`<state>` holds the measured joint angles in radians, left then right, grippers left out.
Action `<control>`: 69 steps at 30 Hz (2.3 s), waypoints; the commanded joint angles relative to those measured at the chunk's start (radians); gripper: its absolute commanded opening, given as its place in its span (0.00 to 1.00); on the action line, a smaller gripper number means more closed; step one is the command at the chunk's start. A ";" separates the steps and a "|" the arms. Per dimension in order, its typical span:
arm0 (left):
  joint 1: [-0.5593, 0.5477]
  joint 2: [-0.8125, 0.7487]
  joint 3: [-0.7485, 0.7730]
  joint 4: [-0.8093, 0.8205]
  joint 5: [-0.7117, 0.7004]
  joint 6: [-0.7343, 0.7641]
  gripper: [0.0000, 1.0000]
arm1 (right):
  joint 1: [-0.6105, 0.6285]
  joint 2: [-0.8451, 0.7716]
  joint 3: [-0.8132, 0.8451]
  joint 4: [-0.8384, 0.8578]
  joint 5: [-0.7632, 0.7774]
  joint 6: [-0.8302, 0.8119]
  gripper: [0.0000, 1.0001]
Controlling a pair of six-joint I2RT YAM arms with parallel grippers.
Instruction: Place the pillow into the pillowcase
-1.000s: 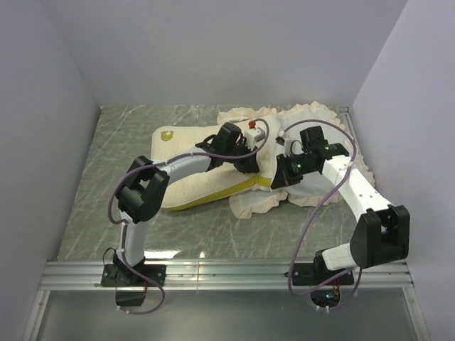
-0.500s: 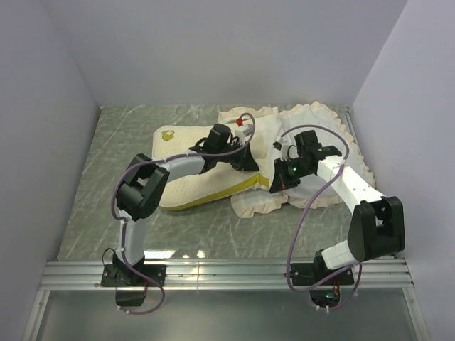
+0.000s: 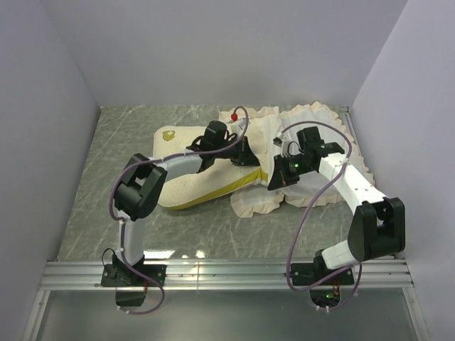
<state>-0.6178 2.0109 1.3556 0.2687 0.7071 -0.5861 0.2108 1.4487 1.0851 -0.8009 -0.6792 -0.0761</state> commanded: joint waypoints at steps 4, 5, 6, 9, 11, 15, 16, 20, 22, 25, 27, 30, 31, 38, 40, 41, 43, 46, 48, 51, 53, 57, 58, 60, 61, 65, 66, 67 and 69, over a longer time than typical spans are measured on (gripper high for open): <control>-0.060 0.048 0.092 0.156 -0.104 -0.034 0.00 | 0.007 -0.028 0.110 -0.106 -0.251 0.011 0.04; -0.057 0.063 0.094 0.147 -0.106 -0.029 0.00 | 0.007 -0.030 0.108 -0.097 -0.194 0.013 0.08; -0.045 0.065 0.097 0.132 -0.101 -0.005 0.00 | 0.007 -0.025 0.104 -0.092 -0.104 0.009 0.17; -0.019 0.040 0.077 0.063 -0.026 0.079 0.16 | 0.006 -0.021 0.078 -0.075 0.032 -0.008 0.23; -0.007 0.011 0.066 -0.009 0.084 0.127 0.33 | 0.006 -0.022 0.053 -0.060 0.130 -0.005 0.29; 0.022 -0.092 0.025 -0.158 0.205 0.305 0.67 | 0.004 -0.031 0.073 -0.070 0.289 -0.046 0.44; 0.029 -0.119 0.014 -0.187 0.221 0.336 0.70 | 0.006 -0.042 0.090 -0.061 0.323 -0.051 0.48; 0.055 -0.286 -0.022 -0.403 0.246 0.560 0.80 | 0.009 -0.100 0.137 -0.014 0.424 -0.082 0.81; 0.066 -0.369 -0.068 -0.546 0.249 0.759 0.81 | 0.027 -0.102 0.176 -0.004 0.428 -0.090 0.83; 0.066 -0.452 -0.163 -0.718 0.242 1.039 0.80 | 0.079 -0.106 0.177 0.032 0.446 -0.109 0.84; 0.064 -0.529 -0.246 -0.779 0.239 1.208 0.81 | 0.166 -0.111 0.145 0.086 0.504 -0.134 0.84; 0.058 -0.607 -0.343 -0.804 0.221 1.333 0.82 | 0.289 -0.084 0.118 0.143 0.598 -0.171 0.85; 0.056 -0.645 -0.367 -0.781 0.216 1.339 0.82 | 0.311 -0.071 0.114 0.153 0.607 -0.177 0.85; -0.088 -0.790 -0.629 -0.505 0.019 1.382 0.85 | 0.383 0.106 0.091 0.246 0.713 -0.244 0.86; -0.157 -0.753 -0.648 -0.451 -0.017 1.408 0.85 | 0.384 0.142 0.091 0.255 0.724 -0.258 0.86; -0.193 -0.733 -0.645 -0.409 -0.047 1.414 0.85 | 0.384 0.162 0.091 0.255 0.731 -0.261 0.86; -0.215 -0.657 -0.630 -0.369 -0.073 1.404 0.84 | 0.384 0.173 0.090 0.258 0.734 -0.263 0.82; -0.253 -0.560 -0.596 -0.278 -0.118 1.376 0.85 | 0.386 0.185 0.102 0.238 0.718 -0.263 0.66; -0.283 -0.511 -0.569 -0.203 -0.158 1.365 0.84 | 0.384 0.197 0.111 0.226 0.701 -0.260 0.61; -0.321 -0.431 -0.538 -0.134 -0.211 1.361 0.84 | 0.383 0.206 0.116 0.220 0.690 -0.254 0.50; -0.339 -0.376 -0.514 -0.105 -0.241 1.346 0.83 | 0.381 0.213 0.125 0.212 0.682 -0.248 0.40; -0.350 -0.285 -0.471 -0.065 -0.317 1.327 0.78 | 0.378 0.219 0.139 0.198 0.684 -0.243 0.27; -0.352 -0.256 -0.466 -0.042 -0.348 1.326 0.78 | 0.377 0.219 0.141 0.195 0.684 -0.243 0.24; -0.350 -0.229 -0.444 -0.046 -0.370 1.315 0.75 | 0.374 0.219 0.145 0.186 0.663 -0.241 0.20; -0.350 -0.201 -0.419 -0.078 -0.373 1.316 0.71 | 0.371 0.219 0.145 0.186 0.658 -0.241 0.18; -0.347 -0.170 -0.394 -0.152 -0.397 1.332 0.53 | 0.361 0.214 0.145 0.172 0.652 -0.251 0.15; -0.346 -0.173 -0.397 -0.166 -0.403 1.335 0.47 | 0.358 0.211 0.144 0.169 0.652 -0.252 0.14; -0.339 -0.190 -0.404 -0.187 -0.405 1.345 0.40 | 0.355 0.207 0.139 0.166 0.652 -0.255 0.12; -0.320 -0.243 -0.411 -0.265 -0.396 1.353 0.17 | 0.352 0.200 0.127 0.167 0.655 -0.267 0.10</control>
<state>-0.9588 1.8214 0.9432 0.1310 0.3328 0.7464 0.5812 1.6592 1.1980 -0.5968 -0.0433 -0.3202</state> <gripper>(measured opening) 0.240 0.115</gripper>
